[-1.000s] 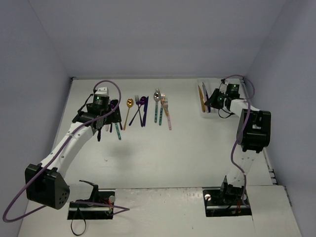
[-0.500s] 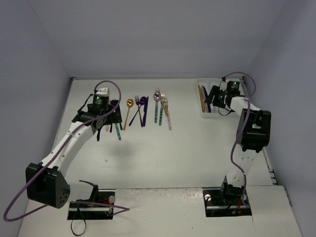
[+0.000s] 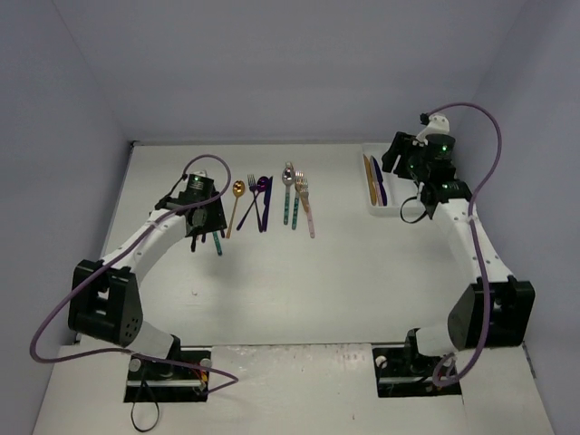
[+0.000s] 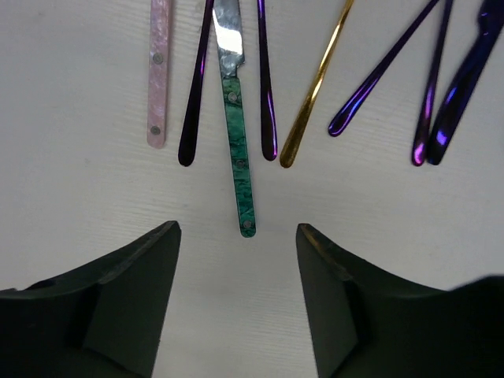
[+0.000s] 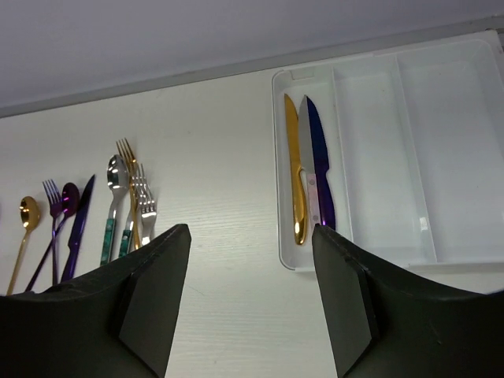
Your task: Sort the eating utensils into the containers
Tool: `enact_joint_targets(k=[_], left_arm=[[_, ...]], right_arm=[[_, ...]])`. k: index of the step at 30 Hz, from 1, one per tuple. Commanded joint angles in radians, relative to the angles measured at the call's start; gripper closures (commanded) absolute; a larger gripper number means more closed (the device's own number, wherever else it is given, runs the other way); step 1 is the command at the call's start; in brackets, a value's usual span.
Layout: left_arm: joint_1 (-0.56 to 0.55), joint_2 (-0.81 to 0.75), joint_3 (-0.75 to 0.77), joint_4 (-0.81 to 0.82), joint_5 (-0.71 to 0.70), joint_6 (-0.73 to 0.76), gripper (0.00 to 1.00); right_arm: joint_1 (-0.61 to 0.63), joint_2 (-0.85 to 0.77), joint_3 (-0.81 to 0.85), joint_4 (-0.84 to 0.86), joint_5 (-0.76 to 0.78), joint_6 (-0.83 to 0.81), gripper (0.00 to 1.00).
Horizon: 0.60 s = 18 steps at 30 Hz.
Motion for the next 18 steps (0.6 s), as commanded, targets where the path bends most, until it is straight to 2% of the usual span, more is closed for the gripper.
enact_joint_targets(k=[1, 4, 13, 18], left_arm=[[0.003, 0.075, 0.051, 0.038, -0.021, -0.083, 0.49], [0.004, 0.127, 0.063, 0.05, -0.043, -0.093, 0.54], [0.031, 0.285, 0.12, 0.073, -0.069, -0.109, 0.57], [0.044, 0.369, 0.143, 0.097, -0.082, -0.11, 0.64]], right_arm=[[0.009, -0.103, -0.066, 0.024, 0.066, 0.064, 0.39], [0.017, -0.147, -0.106, 0.026, 0.054, 0.077, 0.39], [0.044, -0.225, -0.204, 0.026, -0.009, 0.109, 0.39], [0.052, -0.253, -0.249, 0.026, -0.014, 0.111, 0.39]])
